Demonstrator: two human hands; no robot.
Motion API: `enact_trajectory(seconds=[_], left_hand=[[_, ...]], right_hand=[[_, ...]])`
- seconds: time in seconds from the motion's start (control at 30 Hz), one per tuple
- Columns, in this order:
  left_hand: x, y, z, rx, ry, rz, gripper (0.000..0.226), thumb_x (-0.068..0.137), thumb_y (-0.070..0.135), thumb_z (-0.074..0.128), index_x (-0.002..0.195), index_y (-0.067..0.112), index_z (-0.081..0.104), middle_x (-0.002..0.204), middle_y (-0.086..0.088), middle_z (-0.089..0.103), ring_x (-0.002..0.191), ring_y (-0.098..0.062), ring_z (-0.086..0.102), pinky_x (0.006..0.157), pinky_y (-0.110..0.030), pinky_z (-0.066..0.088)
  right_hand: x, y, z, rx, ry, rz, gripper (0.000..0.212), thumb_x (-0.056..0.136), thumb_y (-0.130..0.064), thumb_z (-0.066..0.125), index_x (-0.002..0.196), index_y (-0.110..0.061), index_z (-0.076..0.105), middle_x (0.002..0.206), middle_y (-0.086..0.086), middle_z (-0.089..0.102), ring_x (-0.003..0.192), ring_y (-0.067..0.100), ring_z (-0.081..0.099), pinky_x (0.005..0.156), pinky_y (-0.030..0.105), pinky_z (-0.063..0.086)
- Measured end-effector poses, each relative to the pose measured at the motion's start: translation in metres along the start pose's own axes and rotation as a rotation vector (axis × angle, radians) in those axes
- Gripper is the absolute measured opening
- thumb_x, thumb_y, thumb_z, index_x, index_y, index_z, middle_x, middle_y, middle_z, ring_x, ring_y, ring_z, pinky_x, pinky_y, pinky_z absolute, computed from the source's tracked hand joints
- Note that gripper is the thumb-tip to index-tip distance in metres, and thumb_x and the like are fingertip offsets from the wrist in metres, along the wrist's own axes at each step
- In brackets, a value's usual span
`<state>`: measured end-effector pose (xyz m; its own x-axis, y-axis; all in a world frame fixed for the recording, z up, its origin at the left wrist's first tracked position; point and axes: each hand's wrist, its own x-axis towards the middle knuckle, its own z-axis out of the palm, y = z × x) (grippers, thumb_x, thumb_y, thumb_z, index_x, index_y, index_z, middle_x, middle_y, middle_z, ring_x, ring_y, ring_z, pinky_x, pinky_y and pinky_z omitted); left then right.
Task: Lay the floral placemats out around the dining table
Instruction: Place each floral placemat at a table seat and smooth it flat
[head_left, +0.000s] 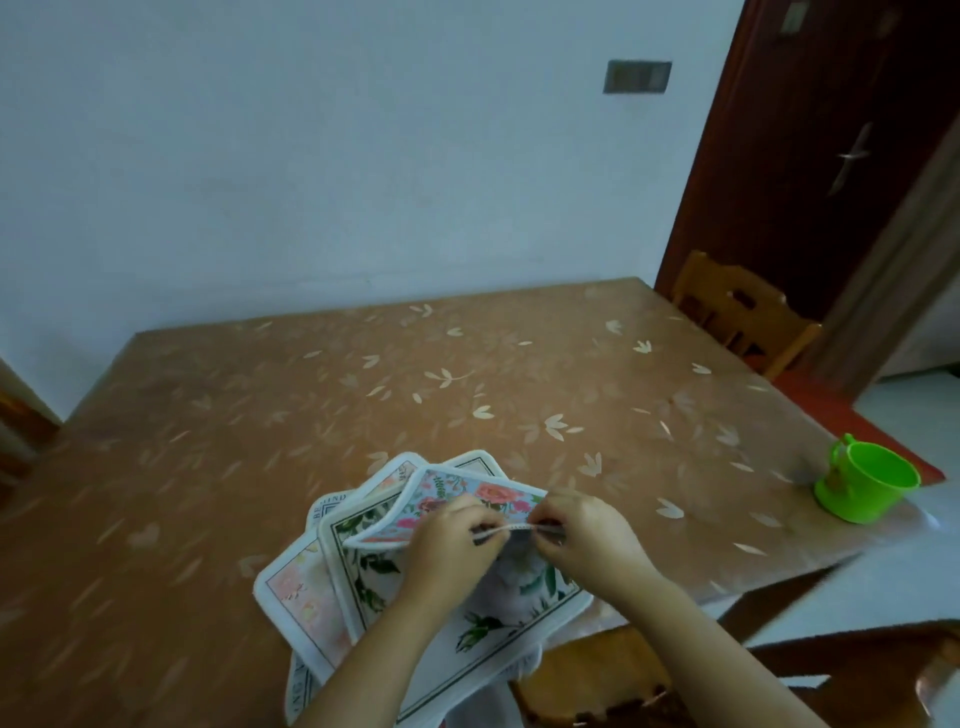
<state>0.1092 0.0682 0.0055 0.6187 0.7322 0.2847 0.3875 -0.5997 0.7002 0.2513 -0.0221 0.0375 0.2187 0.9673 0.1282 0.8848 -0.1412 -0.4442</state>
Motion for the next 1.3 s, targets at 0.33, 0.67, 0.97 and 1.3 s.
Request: enact_trajectory(seconds=[0.33, 0.67, 0.97, 1.3], left_hand=[[-0.003, 0.017, -0.056, 0.029, -0.044, 0.017, 0.003, 0.078, 0.021, 0.069, 0.077, 0.024, 0.068, 0.075, 0.015, 0.058, 0.074, -0.001, 0.051, 0.063, -0.01, 0.038], [-0.01, 0.048, -0.095, -0.075, 0.016, 0.02, 0.026, 0.066, 0.021, 0.079, 0.054, 0.035, 0.062, 0.069, 0.013, 0.061, 0.068, -0.001, 0.056, 0.063, -0.02, 0.043], [-0.032, 0.096, -0.103, -0.032, 0.033, 0.086, 0.025, 0.07, 0.023, 0.076, 0.056, 0.037, 0.061, 0.07, 0.017, 0.06, 0.069, 0.0, 0.055, 0.063, -0.023, 0.045], [-0.051, 0.213, -0.081, 0.009, 0.067, 0.245, 0.009, 0.075, 0.026, 0.071, 0.067, 0.03, 0.067, 0.074, 0.016, 0.061, 0.071, -0.001, 0.054, 0.062, -0.022, 0.041]], right_hand=[[-0.014, -0.025, -0.042, 0.037, 0.159, 0.037, 0.005, 0.079, -0.018, 0.064, 0.081, -0.018, 0.069, 0.084, -0.003, 0.066, 0.077, 0.014, 0.059, 0.065, 0.033, 0.051], [-0.041, -0.068, -0.076, -0.107, 0.212, 0.028, 0.008, 0.082, -0.021, 0.061, 0.09, -0.021, 0.064, 0.091, -0.008, 0.061, 0.082, 0.01, 0.057, 0.072, 0.03, 0.053], [-0.073, -0.078, -0.113, -0.073, 0.205, 0.084, 0.01, 0.083, -0.021, 0.062, 0.092, -0.023, 0.067, 0.09, -0.011, 0.061, 0.083, 0.008, 0.056, 0.073, 0.022, 0.049], [-0.159, -0.046, -0.191, -0.04, 0.427, 0.015, 0.007, 0.08, -0.015, 0.066, 0.086, -0.019, 0.067, 0.089, -0.005, 0.065, 0.087, 0.015, 0.059, 0.078, 0.033, 0.05]])
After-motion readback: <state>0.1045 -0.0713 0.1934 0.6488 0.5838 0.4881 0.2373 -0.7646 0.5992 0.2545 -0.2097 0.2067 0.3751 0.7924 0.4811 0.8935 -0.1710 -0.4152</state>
